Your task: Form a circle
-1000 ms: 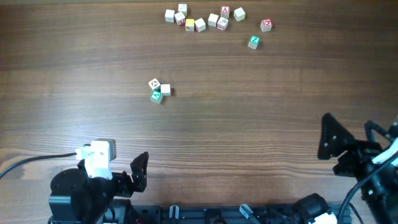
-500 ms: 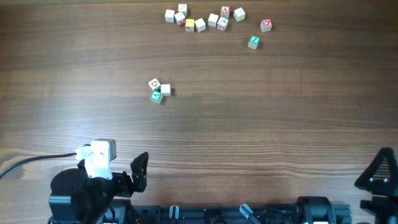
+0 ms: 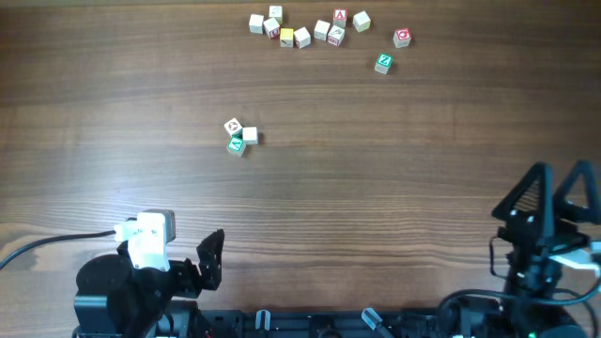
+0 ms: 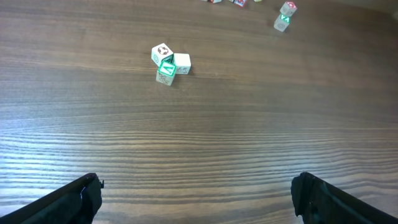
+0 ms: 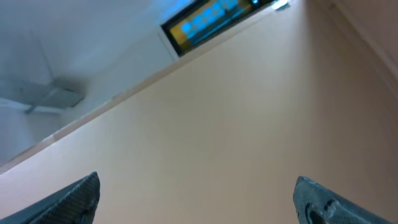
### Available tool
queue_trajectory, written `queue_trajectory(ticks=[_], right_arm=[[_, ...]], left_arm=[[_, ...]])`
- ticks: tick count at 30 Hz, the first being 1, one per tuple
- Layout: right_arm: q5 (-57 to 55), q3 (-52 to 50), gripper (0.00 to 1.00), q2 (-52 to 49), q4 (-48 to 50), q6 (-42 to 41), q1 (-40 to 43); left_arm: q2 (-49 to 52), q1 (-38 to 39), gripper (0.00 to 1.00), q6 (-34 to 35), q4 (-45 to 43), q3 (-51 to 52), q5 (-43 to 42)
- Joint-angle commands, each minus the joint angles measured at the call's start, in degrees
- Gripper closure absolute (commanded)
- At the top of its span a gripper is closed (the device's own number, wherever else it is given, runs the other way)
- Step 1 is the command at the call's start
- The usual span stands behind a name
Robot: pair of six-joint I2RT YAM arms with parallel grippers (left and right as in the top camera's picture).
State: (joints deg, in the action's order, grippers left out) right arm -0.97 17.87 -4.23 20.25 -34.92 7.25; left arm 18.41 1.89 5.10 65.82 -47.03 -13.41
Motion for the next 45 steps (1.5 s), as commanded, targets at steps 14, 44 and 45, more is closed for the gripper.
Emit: queue_trajectory(ticks=[14, 44, 45], right_arm=[[-0.7, -17.6, 0.0, 4.0, -10.7, -1.2, -0.7], [0.0, -17.6, 0.0, 4.0, -19.8, -1.7, -0.5], [0.0, -17.6, 0.0, 4.0, -19.8, -1.7, -0.5]], left_arm=[[-0.3, 0.2, 0.0, 0.1, -0.2, -0.2, -0.7], [-0.4, 0.2, 0.0, -0.3, -1.1, 0.0, 3.0], [-0.5, 0.0, 0.0, -0.3, -2.0, 0.2, 3.0]])
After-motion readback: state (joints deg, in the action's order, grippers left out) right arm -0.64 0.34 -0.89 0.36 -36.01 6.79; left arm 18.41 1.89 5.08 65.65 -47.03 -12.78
